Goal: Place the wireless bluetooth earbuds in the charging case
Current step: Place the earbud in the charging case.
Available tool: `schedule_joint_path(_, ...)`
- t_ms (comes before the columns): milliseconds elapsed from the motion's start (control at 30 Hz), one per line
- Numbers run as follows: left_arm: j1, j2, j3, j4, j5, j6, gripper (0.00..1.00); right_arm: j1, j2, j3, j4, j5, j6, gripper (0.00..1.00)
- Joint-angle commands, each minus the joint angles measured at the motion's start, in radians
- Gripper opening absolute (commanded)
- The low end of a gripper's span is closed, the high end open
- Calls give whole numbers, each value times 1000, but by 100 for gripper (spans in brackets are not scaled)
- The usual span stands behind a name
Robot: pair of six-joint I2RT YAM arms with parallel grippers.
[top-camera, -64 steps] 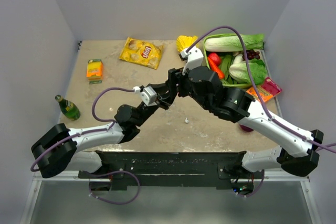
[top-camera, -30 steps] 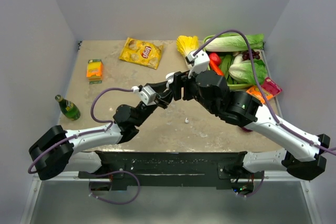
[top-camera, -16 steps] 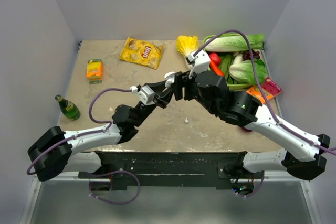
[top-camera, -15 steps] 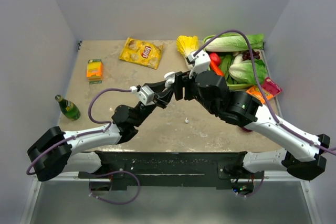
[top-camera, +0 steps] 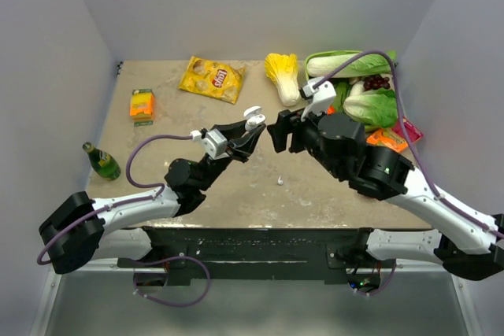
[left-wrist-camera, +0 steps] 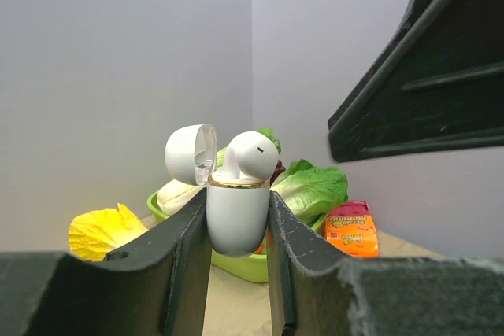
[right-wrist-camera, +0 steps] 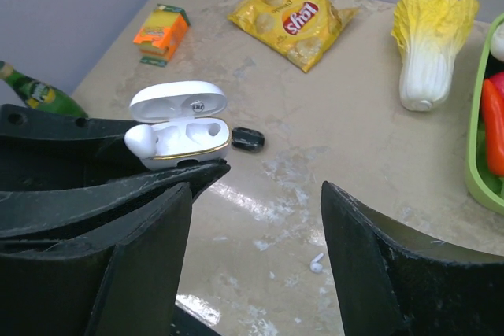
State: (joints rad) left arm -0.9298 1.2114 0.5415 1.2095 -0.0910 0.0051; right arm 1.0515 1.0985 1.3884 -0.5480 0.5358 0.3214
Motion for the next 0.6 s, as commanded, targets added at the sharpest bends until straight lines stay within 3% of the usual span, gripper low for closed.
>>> schedule_joint_path(0, -1, -19, -3, 64, 7, 21, 0, -2, -69, -25, 137, -111, -44, 70)
schedule_joint_path(233, -1, -16, 0, 58, 10, 21, 0, -4, -36, -8, 158, -158, -59, 78)
schedule_joint_path(567, -1, -10, -2, 53, 30, 18, 0, -4, 27, 24, 160, -126, -64, 79)
